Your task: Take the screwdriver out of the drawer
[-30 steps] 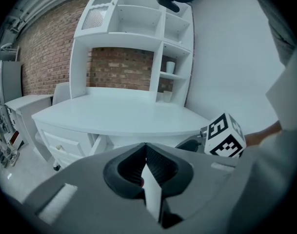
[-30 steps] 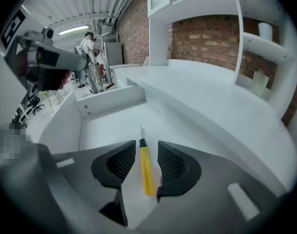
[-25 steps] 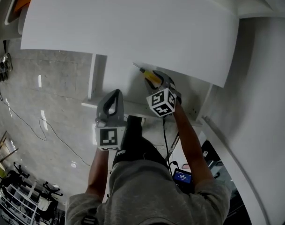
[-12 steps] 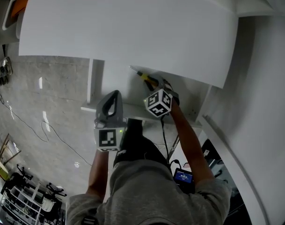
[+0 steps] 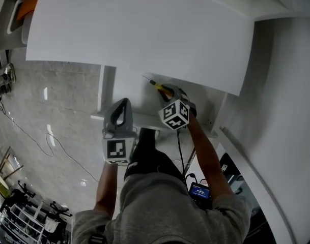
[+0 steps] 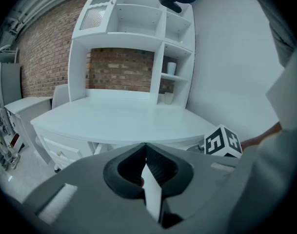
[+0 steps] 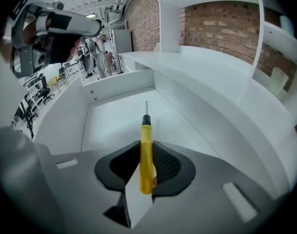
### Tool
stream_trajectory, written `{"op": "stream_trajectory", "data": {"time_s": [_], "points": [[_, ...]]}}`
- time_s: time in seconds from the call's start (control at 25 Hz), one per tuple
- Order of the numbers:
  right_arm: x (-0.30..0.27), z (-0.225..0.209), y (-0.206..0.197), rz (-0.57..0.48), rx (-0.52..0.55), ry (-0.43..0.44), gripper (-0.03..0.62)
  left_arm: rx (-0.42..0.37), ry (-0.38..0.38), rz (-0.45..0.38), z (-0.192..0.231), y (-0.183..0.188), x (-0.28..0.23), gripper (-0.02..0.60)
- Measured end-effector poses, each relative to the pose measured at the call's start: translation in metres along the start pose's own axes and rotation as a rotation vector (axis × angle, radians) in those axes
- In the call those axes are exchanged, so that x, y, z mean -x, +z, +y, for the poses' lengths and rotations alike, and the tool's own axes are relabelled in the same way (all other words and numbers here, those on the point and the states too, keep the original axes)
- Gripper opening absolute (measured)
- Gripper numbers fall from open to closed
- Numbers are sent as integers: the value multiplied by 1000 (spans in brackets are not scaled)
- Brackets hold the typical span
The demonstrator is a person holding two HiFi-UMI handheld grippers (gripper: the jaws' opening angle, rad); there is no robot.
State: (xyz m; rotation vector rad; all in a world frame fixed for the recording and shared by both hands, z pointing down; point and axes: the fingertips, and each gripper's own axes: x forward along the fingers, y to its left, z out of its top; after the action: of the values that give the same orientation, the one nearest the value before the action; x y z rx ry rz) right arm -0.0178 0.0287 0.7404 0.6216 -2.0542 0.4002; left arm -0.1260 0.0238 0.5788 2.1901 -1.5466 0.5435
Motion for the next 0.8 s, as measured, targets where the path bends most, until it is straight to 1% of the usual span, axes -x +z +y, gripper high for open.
{"op": "stream_trajectory", "data": {"time_s": [0.36, 0.48, 0.8], "points": [[43, 7, 20, -65, 40, -25, 83, -20, -2, -39, -13, 21, 16, 12], [64, 7, 32, -97, 60, -48, 83, -31, -8, -59, -18, 33, 21, 12], [134, 9, 63, -177, 50, -127, 83, -75, -36, -103, -32, 72, 48, 12]]}}
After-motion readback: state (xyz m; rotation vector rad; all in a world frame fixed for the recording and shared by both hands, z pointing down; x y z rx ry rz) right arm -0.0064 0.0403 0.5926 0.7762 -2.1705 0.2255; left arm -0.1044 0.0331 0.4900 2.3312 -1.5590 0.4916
